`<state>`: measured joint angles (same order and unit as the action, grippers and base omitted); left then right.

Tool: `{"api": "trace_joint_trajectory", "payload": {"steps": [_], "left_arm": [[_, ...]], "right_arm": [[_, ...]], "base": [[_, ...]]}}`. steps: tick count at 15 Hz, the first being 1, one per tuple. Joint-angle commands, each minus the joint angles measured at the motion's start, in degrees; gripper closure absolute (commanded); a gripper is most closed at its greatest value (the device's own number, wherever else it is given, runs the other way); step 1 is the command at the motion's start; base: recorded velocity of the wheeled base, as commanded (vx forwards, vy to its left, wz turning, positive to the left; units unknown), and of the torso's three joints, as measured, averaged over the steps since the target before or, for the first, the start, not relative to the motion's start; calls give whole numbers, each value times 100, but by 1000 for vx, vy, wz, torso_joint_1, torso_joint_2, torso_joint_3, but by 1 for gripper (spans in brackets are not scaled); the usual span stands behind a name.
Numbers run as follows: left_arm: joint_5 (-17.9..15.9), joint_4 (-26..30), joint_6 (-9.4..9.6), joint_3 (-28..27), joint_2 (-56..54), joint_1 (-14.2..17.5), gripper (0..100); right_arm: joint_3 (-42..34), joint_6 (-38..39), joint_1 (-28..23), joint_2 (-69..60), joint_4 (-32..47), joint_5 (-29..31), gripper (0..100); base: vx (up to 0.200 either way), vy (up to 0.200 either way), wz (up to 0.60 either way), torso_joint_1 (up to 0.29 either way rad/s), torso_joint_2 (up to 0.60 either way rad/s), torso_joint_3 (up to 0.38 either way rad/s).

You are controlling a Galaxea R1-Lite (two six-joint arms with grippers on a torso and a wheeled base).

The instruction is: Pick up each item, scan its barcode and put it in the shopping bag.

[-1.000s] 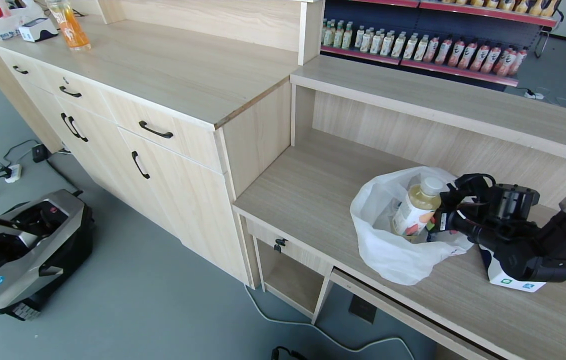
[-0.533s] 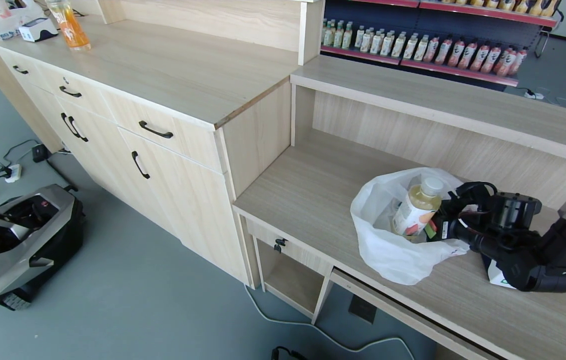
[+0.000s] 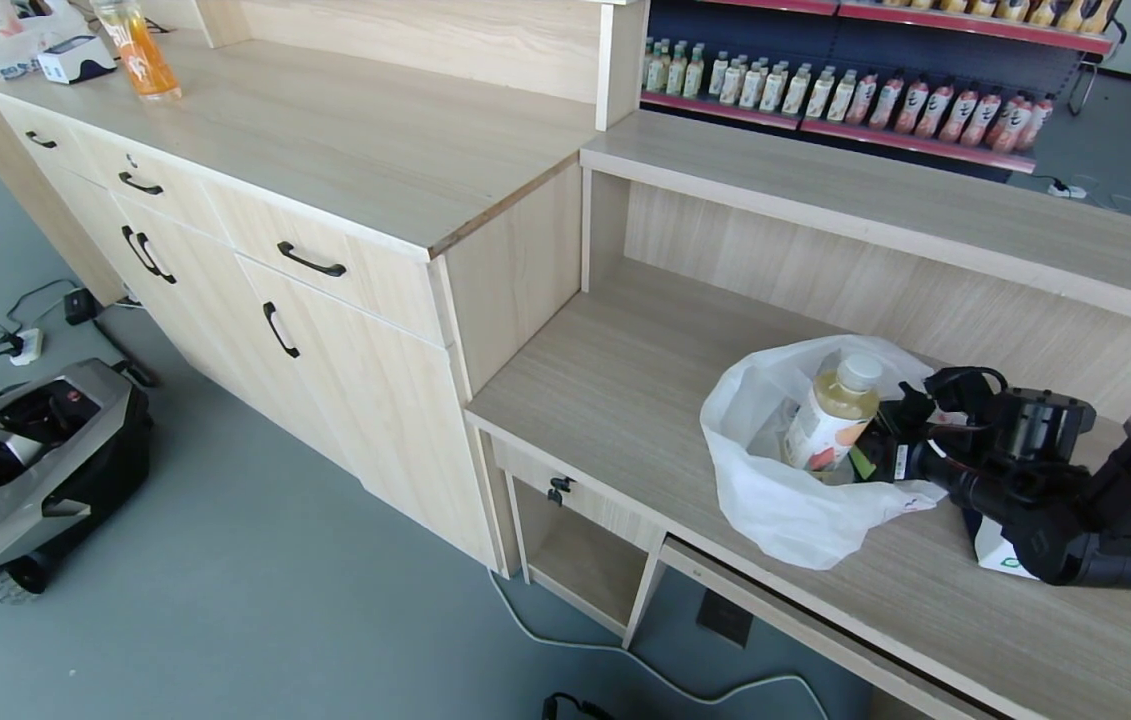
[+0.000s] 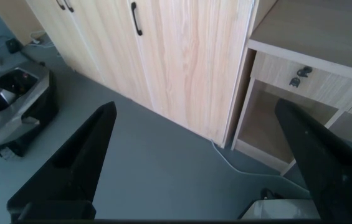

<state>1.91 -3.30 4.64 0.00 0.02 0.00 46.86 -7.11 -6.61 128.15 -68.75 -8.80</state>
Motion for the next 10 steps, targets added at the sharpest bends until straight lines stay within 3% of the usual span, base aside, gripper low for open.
{"api": "trace_joint_trajectory", "payload": {"steps": [1,6,10], "left_arm": [[2,-4,1,0,-2,0,0],[2,-4,1,0,-2,0,0],[2,-4,1,0,-2,0,0]], "right_arm": [[25,8,2,-405,73,-16,0],[-335,-28,-113,-2233,917,-25,0],[-1654,-836,-904,-3674,925,-16,0]], "base": [[0,0,0,0,0,0],[0,0,0,0,0,0],[0,0,0,0,0,0]]}}
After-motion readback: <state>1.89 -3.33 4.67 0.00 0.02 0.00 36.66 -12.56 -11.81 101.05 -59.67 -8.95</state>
